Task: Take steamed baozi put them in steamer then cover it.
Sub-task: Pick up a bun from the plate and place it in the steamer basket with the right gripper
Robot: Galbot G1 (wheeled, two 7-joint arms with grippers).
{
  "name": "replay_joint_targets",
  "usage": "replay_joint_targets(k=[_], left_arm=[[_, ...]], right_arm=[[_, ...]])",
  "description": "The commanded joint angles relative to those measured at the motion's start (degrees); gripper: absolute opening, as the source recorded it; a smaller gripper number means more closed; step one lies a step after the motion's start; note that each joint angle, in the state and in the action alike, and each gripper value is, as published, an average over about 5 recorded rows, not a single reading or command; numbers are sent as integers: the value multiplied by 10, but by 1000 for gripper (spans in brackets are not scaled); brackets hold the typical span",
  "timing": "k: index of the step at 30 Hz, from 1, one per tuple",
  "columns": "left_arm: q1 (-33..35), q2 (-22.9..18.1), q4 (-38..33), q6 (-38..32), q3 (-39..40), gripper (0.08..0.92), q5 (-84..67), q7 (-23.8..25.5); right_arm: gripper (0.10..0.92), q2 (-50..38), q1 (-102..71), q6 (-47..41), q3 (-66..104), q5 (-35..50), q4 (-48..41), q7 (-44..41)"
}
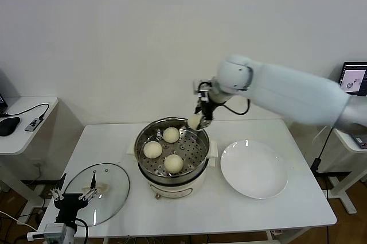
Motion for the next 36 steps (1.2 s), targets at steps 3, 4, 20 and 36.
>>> replay_joint_targets(k=[3, 4, 20, 36], left_arm=[[-1, -1, 4, -1, 0, 823, 0, 0], [-1, -1, 4, -1, 0, 823, -1, 0], [-6, 1, 9, 0, 2, 823, -2, 0], [-6, 0, 6, -1, -2, 823, -3, 0]], right_arm=[[594, 80, -62, -64, -21, 35, -27, 41], [594, 79, -66, -64, -21, 30, -29, 40], [594, 58, -94, -64, -13, -19, -38, 36], [717, 24, -93, -64, 21, -28, 0, 54]])
